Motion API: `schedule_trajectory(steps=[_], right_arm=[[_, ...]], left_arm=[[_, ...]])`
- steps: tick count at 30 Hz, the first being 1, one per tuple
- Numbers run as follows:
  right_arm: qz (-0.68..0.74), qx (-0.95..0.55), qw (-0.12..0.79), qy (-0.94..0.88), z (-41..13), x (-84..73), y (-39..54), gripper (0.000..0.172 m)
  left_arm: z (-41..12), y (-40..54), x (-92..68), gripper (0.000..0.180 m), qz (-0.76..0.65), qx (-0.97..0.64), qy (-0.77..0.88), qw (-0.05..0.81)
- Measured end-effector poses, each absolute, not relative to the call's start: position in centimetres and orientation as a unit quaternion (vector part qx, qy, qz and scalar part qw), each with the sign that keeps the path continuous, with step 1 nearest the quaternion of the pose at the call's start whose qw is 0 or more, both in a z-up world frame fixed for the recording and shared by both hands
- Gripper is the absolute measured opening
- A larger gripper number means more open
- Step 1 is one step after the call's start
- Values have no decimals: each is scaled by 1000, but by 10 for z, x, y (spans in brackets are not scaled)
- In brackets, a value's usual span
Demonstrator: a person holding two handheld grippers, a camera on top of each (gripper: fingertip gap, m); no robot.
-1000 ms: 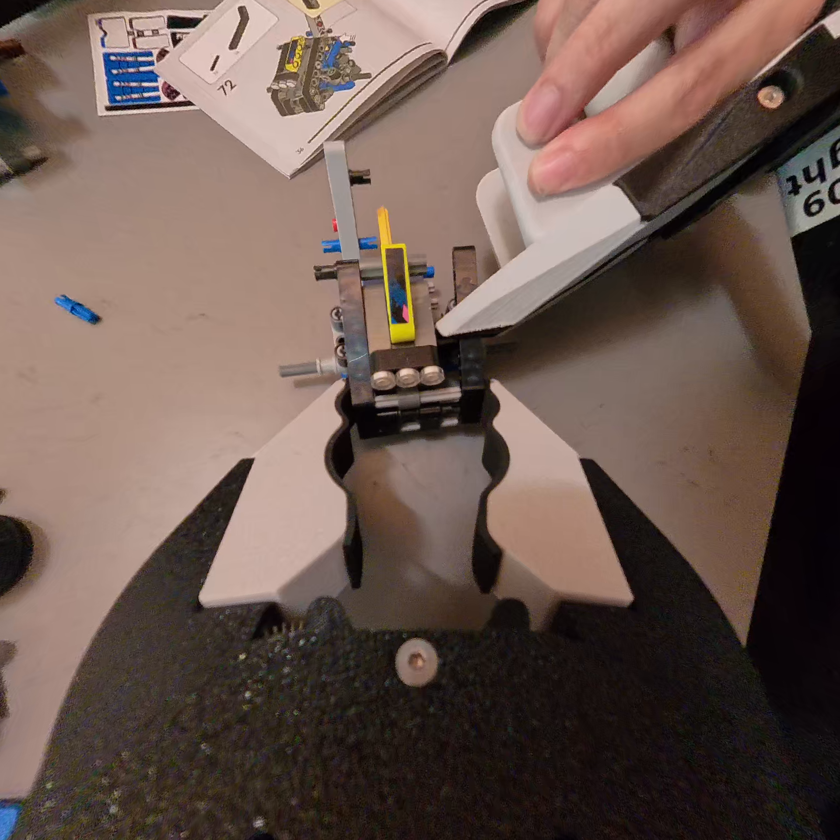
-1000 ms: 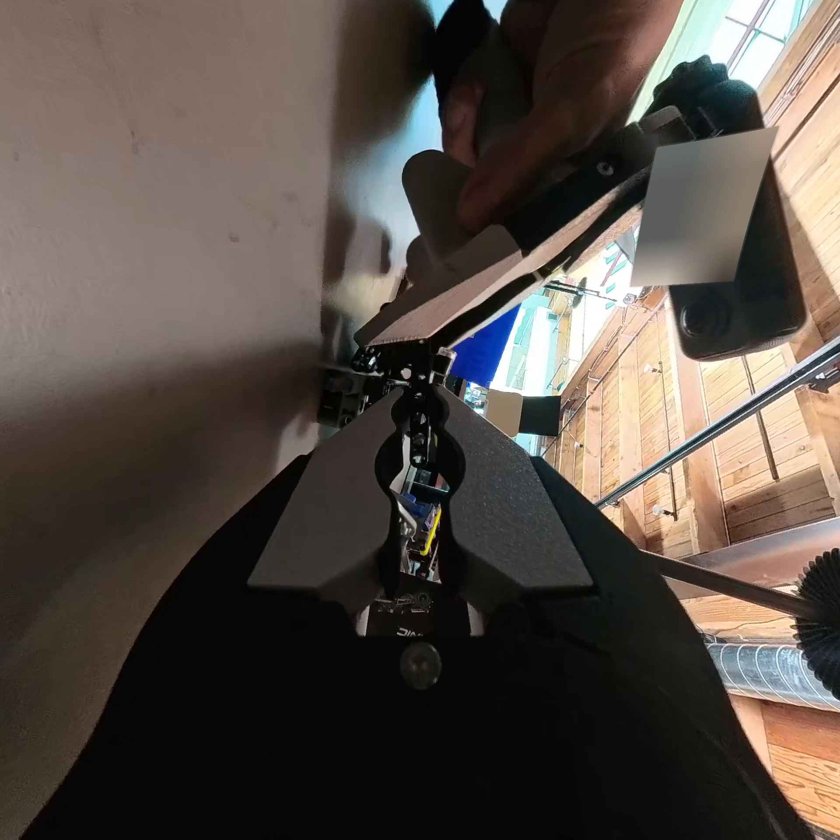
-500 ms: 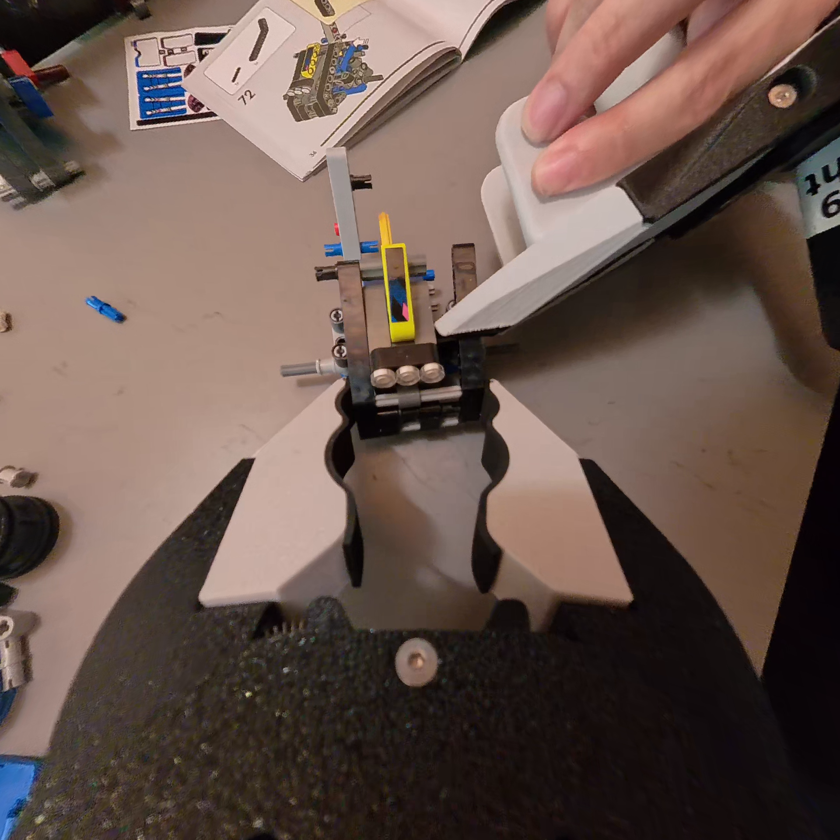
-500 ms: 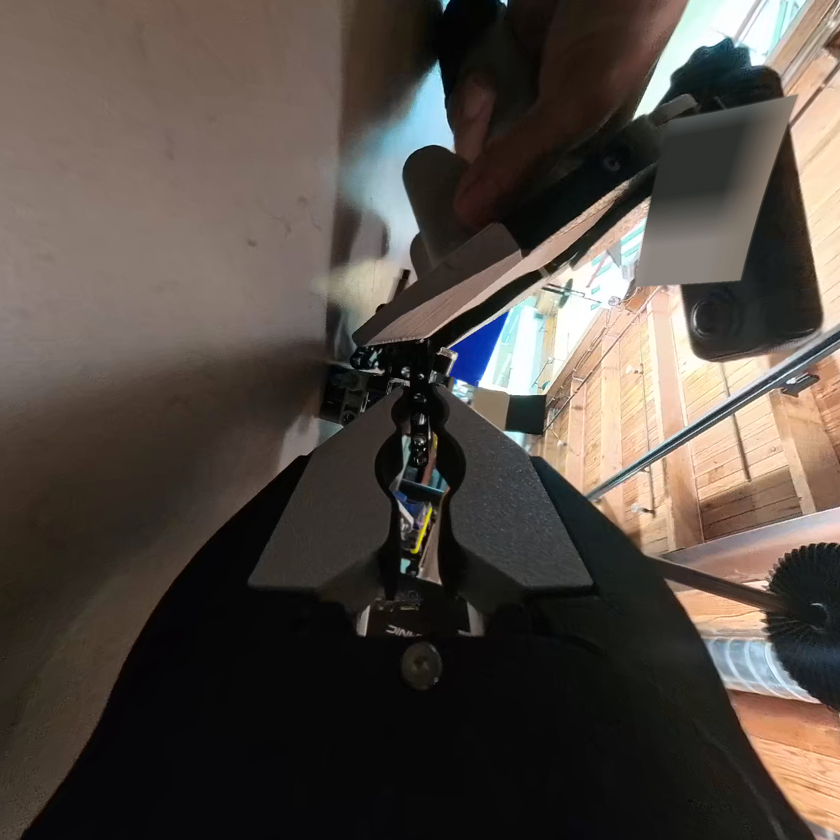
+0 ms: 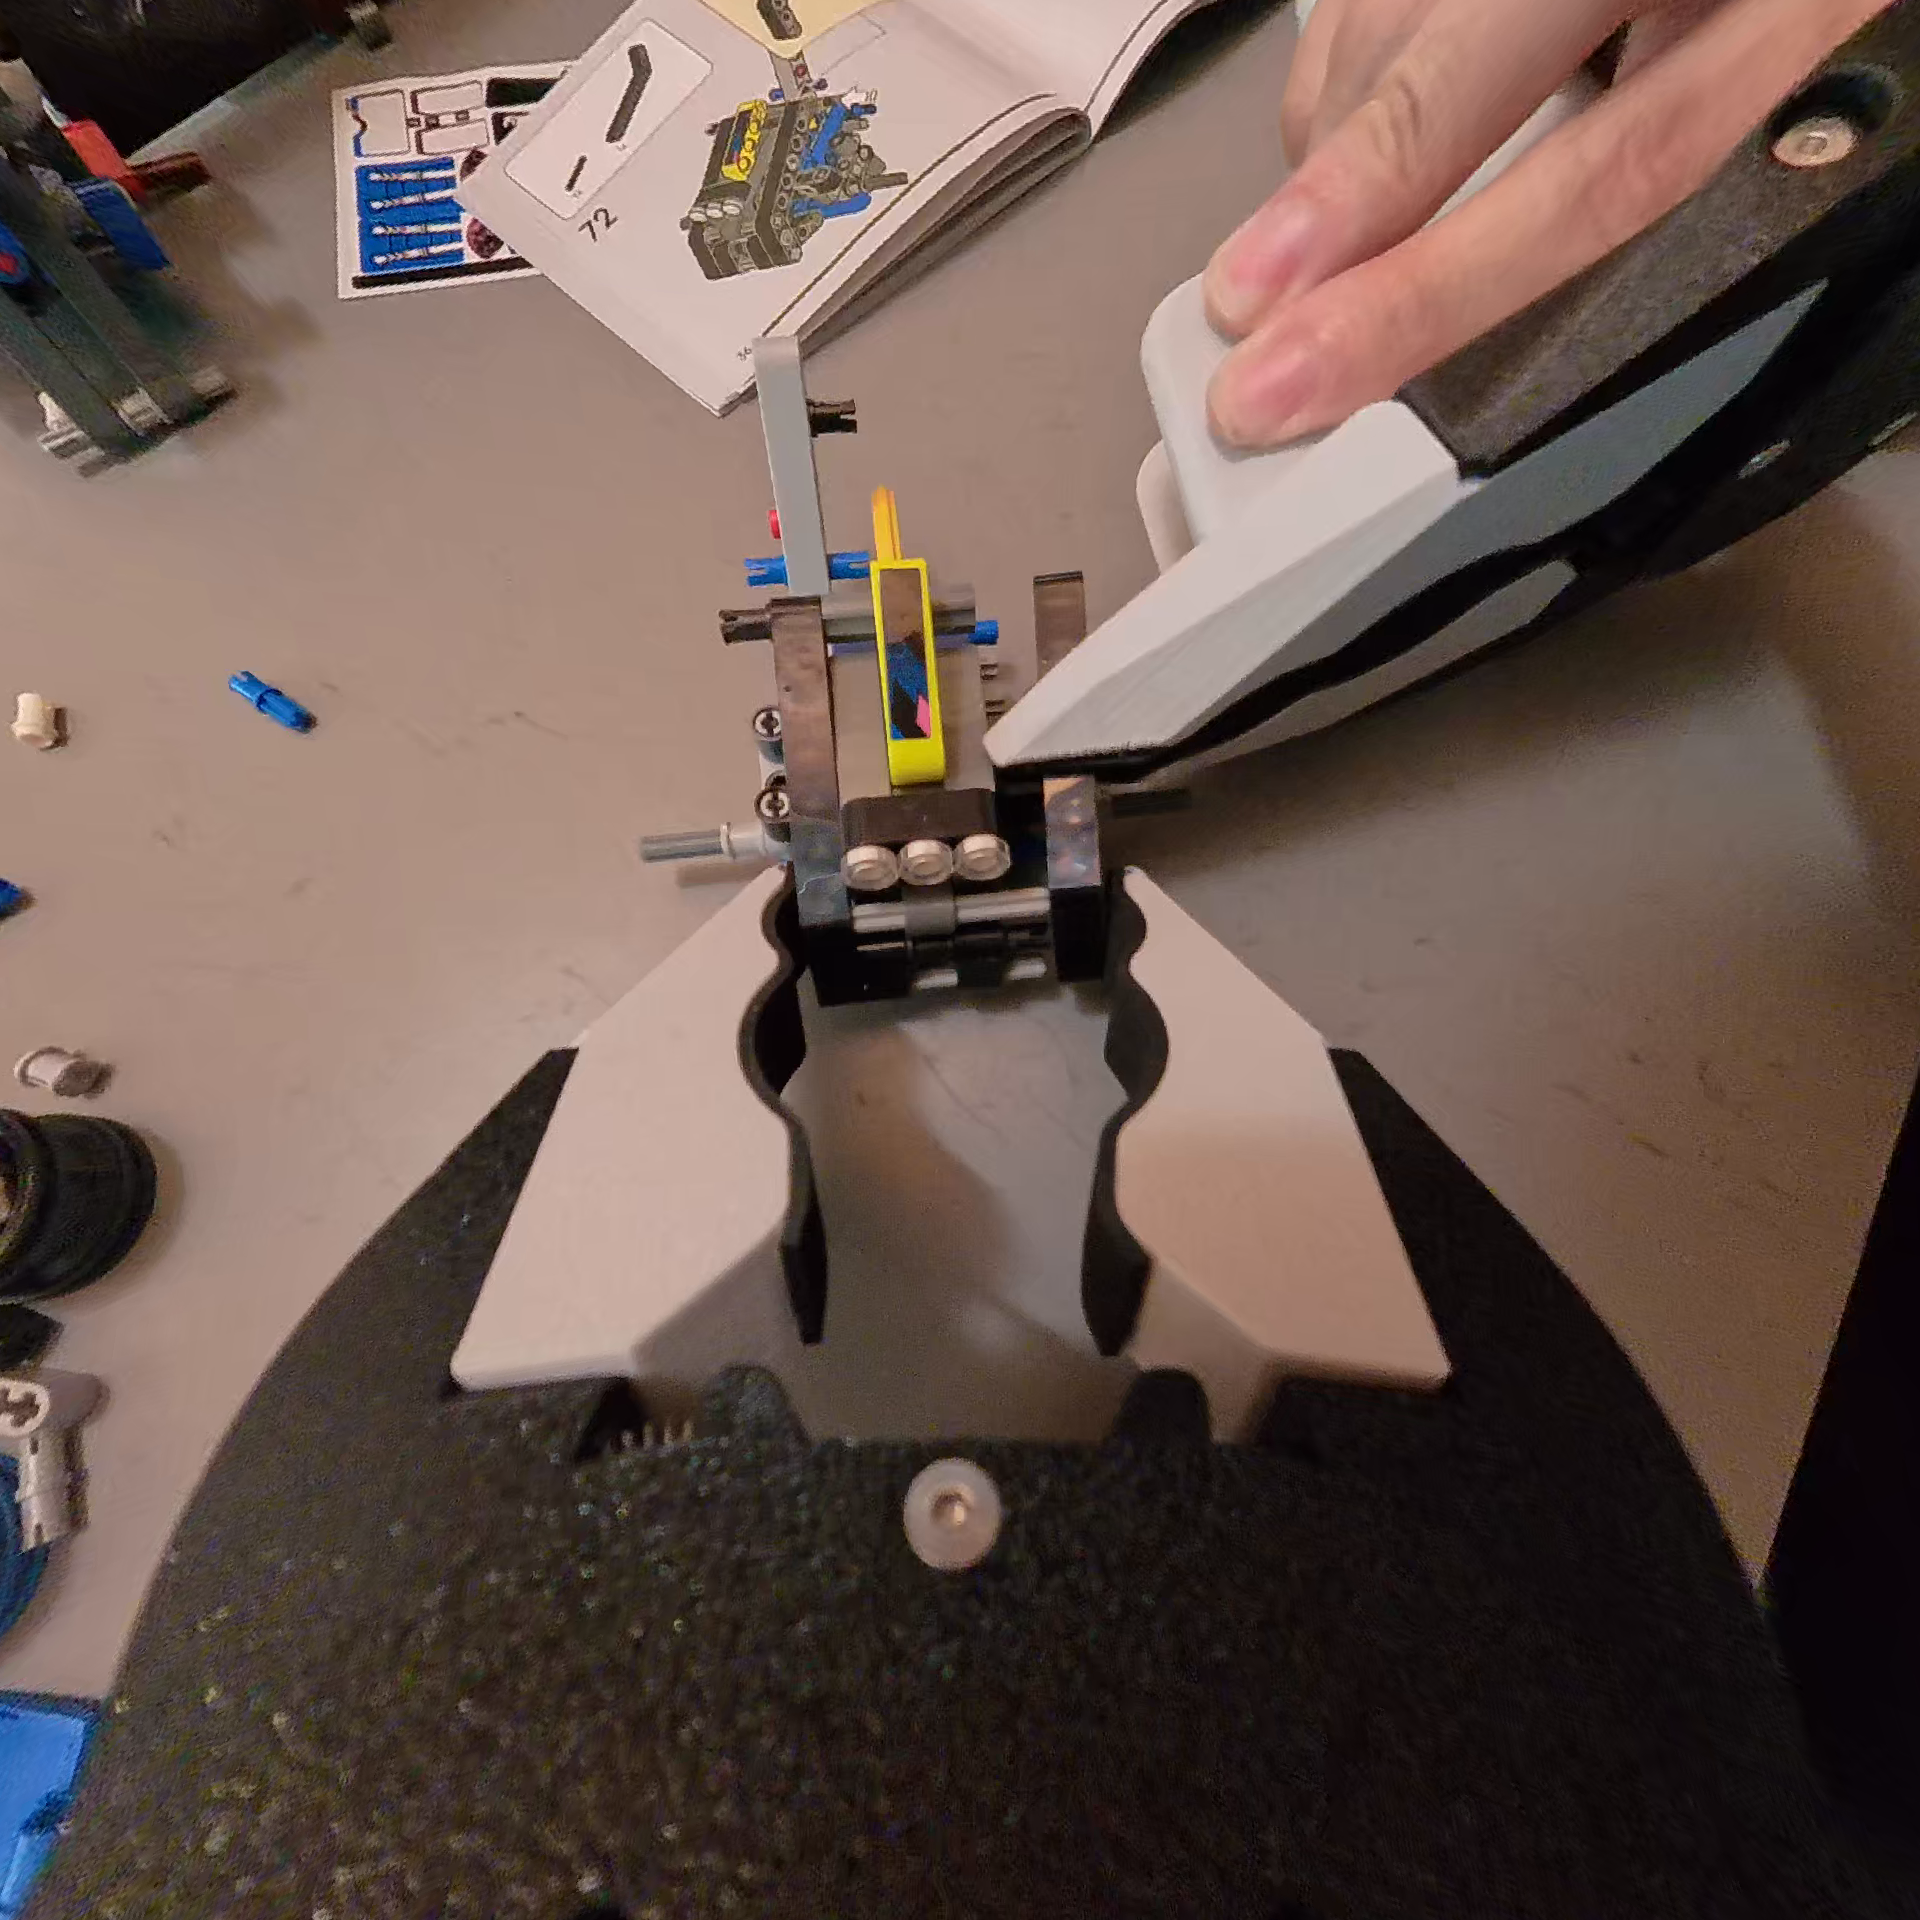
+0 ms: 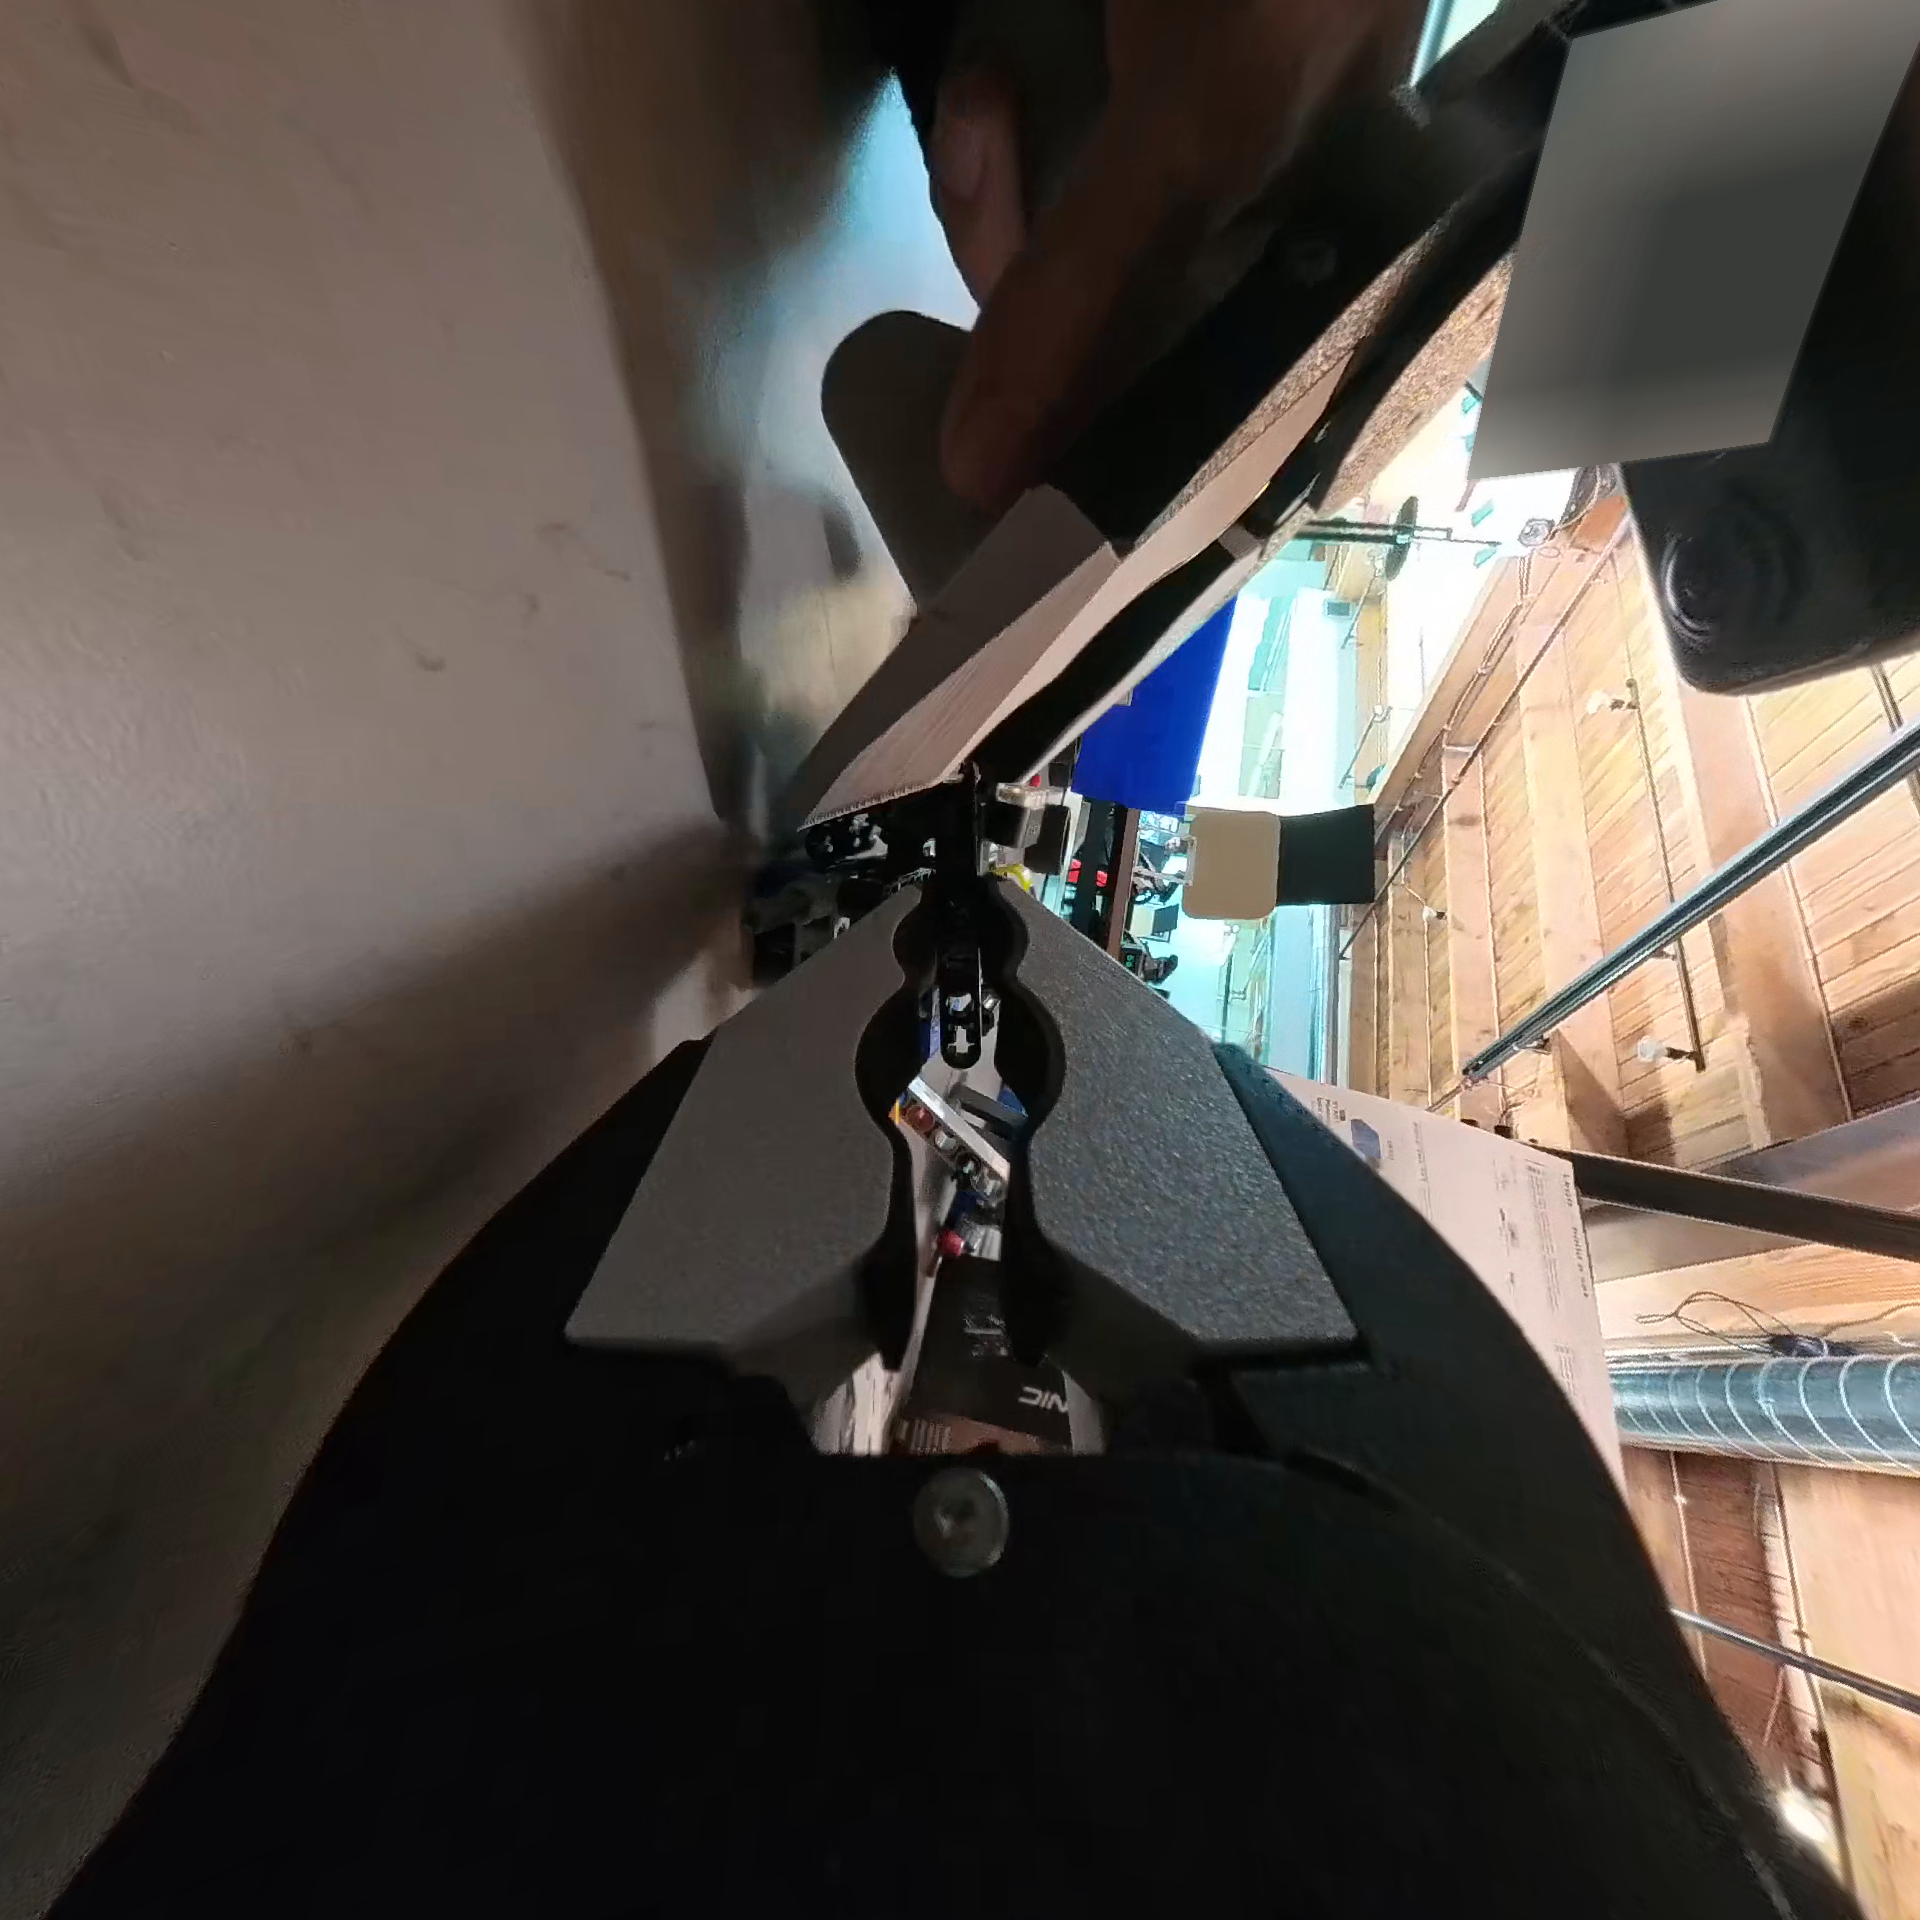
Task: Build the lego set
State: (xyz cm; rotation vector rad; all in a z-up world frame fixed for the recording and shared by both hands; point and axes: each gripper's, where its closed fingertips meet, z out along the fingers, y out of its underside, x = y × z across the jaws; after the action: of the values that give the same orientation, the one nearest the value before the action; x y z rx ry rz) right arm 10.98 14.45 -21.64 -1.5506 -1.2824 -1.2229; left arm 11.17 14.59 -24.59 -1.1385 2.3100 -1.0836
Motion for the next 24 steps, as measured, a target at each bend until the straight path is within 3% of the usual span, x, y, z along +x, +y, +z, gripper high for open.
schedule_trajectory(steps=[24], right_arm=[[-526, -528, 341, -573, -217, 113, 144, 5]], left_arm=[[-245, 153, 111, 48, -406, -423, 800, 128]])
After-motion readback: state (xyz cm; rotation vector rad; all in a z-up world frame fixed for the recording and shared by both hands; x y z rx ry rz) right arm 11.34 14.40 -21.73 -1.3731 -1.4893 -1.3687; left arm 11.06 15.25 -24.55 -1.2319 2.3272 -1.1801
